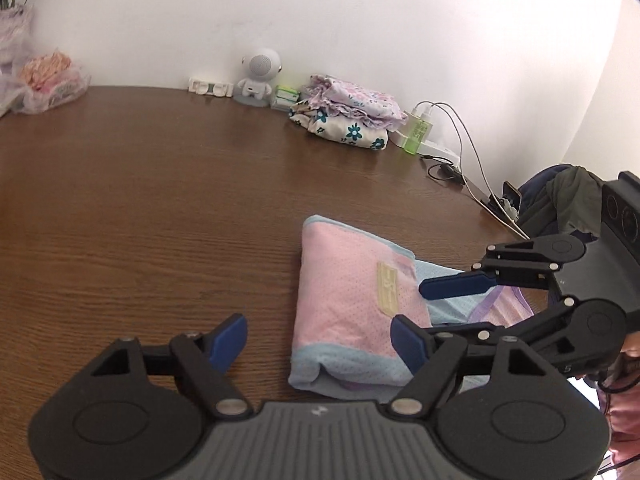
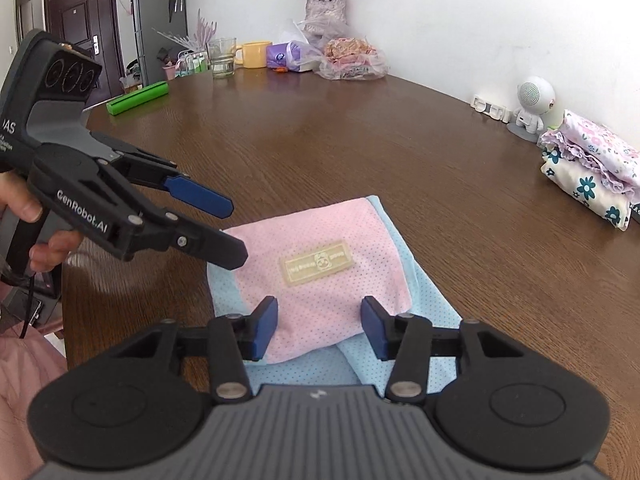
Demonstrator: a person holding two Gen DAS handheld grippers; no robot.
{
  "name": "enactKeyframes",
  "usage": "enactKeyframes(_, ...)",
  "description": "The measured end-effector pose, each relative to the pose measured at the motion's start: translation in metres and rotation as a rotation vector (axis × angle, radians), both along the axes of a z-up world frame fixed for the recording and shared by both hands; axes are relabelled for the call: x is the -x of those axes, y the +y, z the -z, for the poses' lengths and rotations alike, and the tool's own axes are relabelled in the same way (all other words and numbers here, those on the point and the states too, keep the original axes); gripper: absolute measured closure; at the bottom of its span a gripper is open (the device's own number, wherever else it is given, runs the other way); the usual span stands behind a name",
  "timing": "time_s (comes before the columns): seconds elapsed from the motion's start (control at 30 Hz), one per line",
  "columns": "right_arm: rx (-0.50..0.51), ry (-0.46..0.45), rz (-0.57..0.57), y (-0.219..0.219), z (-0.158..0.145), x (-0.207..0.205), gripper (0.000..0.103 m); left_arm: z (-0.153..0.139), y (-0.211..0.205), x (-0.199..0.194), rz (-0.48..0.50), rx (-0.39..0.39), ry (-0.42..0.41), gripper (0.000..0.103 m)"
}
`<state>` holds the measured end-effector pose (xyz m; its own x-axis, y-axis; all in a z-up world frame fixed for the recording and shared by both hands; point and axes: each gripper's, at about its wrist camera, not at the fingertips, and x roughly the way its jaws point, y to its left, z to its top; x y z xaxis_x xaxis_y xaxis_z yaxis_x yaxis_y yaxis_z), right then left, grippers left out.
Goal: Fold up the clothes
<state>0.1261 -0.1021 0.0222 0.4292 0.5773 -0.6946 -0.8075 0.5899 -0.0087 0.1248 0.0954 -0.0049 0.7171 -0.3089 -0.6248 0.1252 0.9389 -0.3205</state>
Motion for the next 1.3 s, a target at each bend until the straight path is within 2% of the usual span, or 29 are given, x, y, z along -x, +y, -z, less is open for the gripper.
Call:
enactKeyframes(0.2, -0.016, 0.024, 0.016, -0.003, 0.011, -0.001, 0.069, 0.007, 0.006, -0.008, -0.018, 0.058, 0.036, 0.033)
enactKeyframes(0.3, -0.024, 0.018, 0.024, -0.004, 0.013, 0.000, 0.069, 0.009, 0.005, -0.011, -0.006, 0.087, 0.051, 0.050)
enactKeyframes(0.33, -0.028, 0.017, 0.028, -0.004, 0.013, 0.000, 0.069, 0.010, 0.004, -0.013, -0.004, 0.100, 0.062, 0.064)
enactKeyframes(0.37, -0.034, 0.017, 0.031, -0.005, 0.014, 0.001, 0.069, 0.011, 0.004, -0.015, -0.003, 0.115, 0.073, 0.072)
enactKeyframes(0.5, -0.058, 0.019, 0.044, -0.008, 0.015, 0.001, 0.068, 0.013, 0.006, -0.019, -0.043, 0.174, 0.092, 0.077)
enactKeyframes(0.57, -0.062, 0.018, 0.047, -0.009, 0.015, 0.001, 0.068, 0.012, 0.008, -0.017, -0.057, 0.199, 0.080, 0.083)
enactKeyframes(0.67, -0.066, 0.017, 0.051, -0.008, 0.016, 0.000, 0.068, 0.004, 0.007, -0.012, -0.054, 0.194, 0.030, 0.090)
enactKeyframes(0.73, -0.068, 0.015, 0.055, -0.006, 0.016, 0.001, 0.068, -0.003, 0.002, -0.009, -0.023, 0.165, -0.015, 0.092)
enactKeyframes(0.93, -0.083, 0.006, 0.080, 0.004, 0.017, -0.002, 0.067, -0.024, -0.033, 0.004, 0.077, -0.076, -0.171, 0.094)
enactKeyframes(1.1, -0.074, -0.020, 0.085, 0.002, 0.009, -0.001, 0.062, -0.029, -0.047, 0.009, 0.100, -0.219, -0.238, 0.095)
enactKeyframes(1.3, -0.022, -0.027, 0.105, -0.004, 0.013, -0.005, 0.061, -0.036, -0.077, 0.022, 0.188, -0.395, -0.339, 0.095)
